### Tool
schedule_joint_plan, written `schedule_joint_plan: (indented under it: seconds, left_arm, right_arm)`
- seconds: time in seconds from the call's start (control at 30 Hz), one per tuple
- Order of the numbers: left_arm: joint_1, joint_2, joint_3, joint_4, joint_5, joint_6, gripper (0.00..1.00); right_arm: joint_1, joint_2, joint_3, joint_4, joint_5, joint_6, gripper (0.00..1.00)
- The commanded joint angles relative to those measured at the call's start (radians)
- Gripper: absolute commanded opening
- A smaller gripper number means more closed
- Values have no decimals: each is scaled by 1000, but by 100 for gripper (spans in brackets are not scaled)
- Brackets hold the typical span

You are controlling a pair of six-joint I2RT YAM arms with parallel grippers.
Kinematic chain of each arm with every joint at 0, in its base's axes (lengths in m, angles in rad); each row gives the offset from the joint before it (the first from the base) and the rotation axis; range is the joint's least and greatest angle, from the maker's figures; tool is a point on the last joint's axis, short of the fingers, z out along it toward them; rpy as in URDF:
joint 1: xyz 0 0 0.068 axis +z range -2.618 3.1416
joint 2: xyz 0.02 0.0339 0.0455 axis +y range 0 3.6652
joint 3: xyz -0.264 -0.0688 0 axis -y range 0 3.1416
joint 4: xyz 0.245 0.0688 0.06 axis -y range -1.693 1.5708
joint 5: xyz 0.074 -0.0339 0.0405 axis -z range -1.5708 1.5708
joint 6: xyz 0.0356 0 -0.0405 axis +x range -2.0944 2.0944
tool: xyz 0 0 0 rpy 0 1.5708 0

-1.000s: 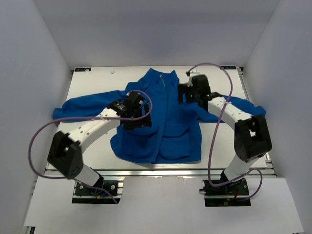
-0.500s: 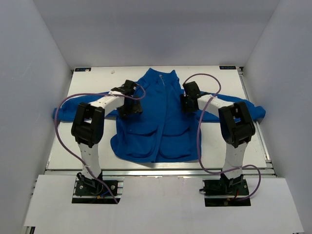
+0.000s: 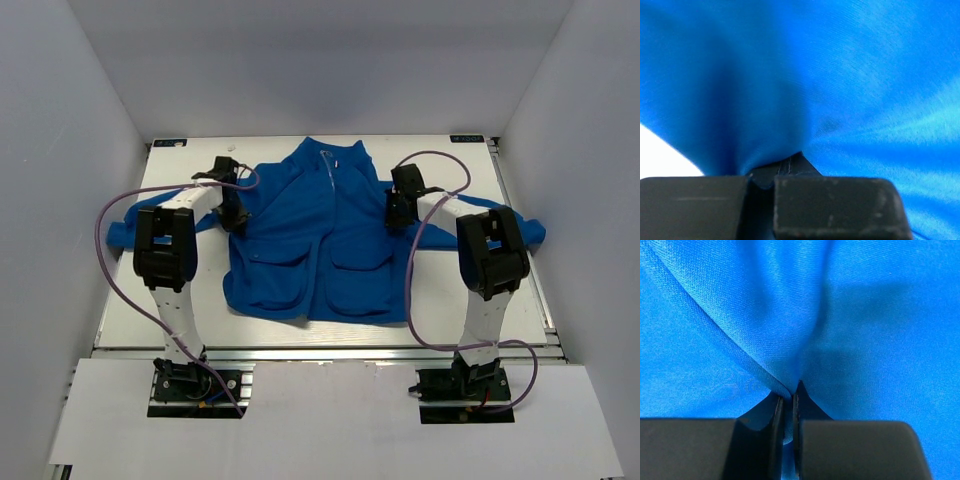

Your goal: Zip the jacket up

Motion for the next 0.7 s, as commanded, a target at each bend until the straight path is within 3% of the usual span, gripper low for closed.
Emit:
schedule_joint_plan:
  seconds: [0.0, 0.17, 0.33, 0.43, 0.5, 0.53, 0.6, 0.67]
  left_arm:
    - [127, 10, 1, -49, -234, 27, 0]
    - [246, 9, 57, -76, -240, 19, 0]
    - [265, 42, 170, -136, -217, 31, 0]
    - [265, 1, 141, -77, -106, 65, 0]
    - [265, -26, 98, -51, -50, 67, 0]
    - [265, -52, 87, -47, -44, 67, 0]
    - [265, -77, 71, -46, -32, 67, 0]
    - [263, -114, 70, -60, -24, 70, 0]
  right_arm:
    - [-113, 18, -69, -108, 185, -19, 0]
    - [-157, -6, -86, -92, 177, -20, 0]
    - [-166, -17, -71, -84, 134, -55, 0]
    - [-162, -60, -98, -34, 55, -91, 0]
    - [-160, -89, -111, -14, -13, -118, 11]
    - [-160, -116, -115, -10, -27, -121, 23]
    - [-157, -144, -112, -15, -65, -134, 37]
    - [-157, -193, -105, -24, -88, -134, 61]
